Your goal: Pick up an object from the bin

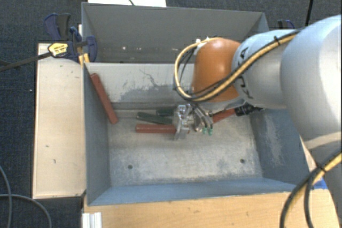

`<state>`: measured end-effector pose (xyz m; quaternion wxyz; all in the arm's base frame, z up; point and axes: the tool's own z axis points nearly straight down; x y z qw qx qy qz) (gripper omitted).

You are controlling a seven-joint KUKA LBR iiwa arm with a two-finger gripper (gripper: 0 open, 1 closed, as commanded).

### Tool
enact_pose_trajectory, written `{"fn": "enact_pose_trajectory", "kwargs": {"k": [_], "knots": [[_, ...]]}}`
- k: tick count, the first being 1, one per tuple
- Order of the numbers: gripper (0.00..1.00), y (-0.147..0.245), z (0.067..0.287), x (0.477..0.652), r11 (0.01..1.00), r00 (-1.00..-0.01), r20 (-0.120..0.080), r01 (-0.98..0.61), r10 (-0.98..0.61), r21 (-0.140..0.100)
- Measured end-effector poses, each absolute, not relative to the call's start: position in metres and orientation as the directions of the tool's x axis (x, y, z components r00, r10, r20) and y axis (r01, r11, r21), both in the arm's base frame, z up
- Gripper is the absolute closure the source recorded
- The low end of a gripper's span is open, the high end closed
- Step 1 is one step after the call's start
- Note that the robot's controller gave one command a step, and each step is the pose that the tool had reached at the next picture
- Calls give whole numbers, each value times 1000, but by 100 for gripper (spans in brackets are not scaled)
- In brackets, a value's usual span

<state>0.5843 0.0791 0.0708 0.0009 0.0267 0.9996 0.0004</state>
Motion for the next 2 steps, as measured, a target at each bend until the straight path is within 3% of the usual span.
{"fn": "enact_pose_trajectory", "kwargs": {"k": [1, 2], "knots": [[100, 79, 123, 573, 997, -997, 5, 72, 72, 0], [100, 56, 296, 575, 998, -998, -5, 66, 66, 1]]}}
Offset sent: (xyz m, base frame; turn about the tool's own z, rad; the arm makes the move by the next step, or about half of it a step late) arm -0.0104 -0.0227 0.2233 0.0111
